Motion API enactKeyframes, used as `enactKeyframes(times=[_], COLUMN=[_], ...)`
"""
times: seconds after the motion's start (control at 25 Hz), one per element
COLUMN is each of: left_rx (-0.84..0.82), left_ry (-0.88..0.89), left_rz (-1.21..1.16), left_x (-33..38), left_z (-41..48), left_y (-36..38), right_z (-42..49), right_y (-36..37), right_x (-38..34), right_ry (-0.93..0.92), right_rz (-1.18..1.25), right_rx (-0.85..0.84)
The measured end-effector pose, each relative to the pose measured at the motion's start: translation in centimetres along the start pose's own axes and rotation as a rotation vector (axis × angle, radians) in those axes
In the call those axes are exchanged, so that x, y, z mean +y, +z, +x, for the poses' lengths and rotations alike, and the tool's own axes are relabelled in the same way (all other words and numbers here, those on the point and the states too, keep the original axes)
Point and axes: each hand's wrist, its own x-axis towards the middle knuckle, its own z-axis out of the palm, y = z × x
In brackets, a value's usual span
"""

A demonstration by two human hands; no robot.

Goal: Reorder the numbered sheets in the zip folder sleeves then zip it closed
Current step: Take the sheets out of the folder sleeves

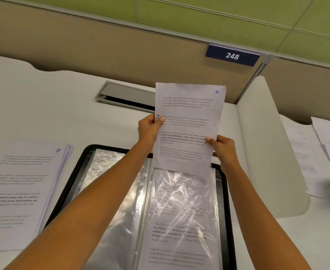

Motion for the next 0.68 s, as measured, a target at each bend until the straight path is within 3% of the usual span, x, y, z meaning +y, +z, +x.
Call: enactKeyframes(times=[0.2,0.4,0.68], left_rx=[-0.083,0.019,0.125], left_ry=[0.099,0.177,0.137], left_rz=[0.005,0.020,0.069], left_x=[1.7,2.6,2.9], left_z=[-0.2,-1.6,-2.4], left_y=[0.1,-1.0,-8.7], right_z=[-0.7,-2.5,-4.7], right_y=[-0.4,0.3,5.6], right_x=[-3.0,-6.4,-6.0], right_ry=[-0.171,-0.283,-0.150], right_rz=[0.139,0.250,0.243], right_rx=[0.097,0.074,0.116])
